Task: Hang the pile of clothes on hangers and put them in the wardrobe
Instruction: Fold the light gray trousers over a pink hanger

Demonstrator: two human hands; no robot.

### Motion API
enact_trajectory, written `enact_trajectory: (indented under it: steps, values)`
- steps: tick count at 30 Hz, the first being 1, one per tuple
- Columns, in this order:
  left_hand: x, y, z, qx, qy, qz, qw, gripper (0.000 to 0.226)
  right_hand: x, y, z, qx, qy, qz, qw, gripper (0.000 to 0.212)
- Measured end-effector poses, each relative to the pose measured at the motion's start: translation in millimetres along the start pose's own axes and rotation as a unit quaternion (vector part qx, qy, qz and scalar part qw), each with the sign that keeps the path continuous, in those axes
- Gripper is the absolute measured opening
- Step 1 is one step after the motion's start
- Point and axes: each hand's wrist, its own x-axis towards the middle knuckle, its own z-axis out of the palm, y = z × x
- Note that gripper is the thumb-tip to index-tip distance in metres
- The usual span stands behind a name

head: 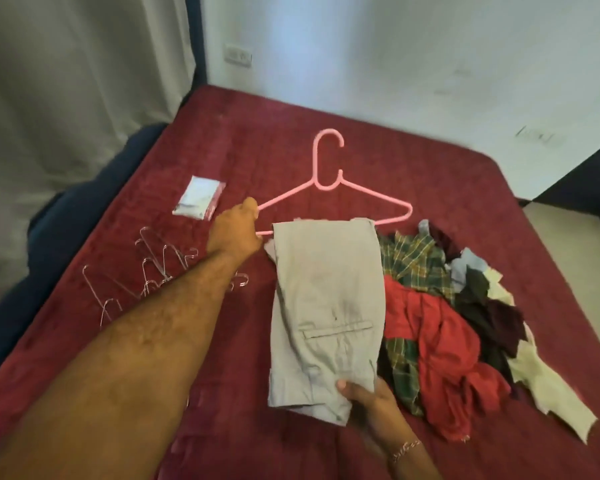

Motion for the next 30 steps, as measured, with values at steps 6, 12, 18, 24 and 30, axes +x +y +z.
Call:
enact_trajectory:
  steps: [6,12,18,24,30]
  values:
    - [37,24,-108,-0.025,0.031,-0.001,0.999,0.042,-27,-175,58,0.117,0.0,-0.216,0.97,0.1]
    - [46,40,-177,0.064,0.018,0.042,0.997,0.046,-64,-347,153,0.033,-0.055,-0.369,0.927,0.037]
    - [60,67,-244,0.061,0.01,0.066,0.996,0.04,-116,-452,224,-0.187,-0.081,-0.434,0.878,0.041]
    - [61,88,-301,-0.005,0.029,0.116,0.993,0.045,-148,-501,262,-0.382,0.169,-0.594,0.687,0.018]
    - [50,95,-342,0.059,0.031,0.213,0.975,0.066,-156,-518,275,-0.443,0.159,-0.545,0.694,0.012]
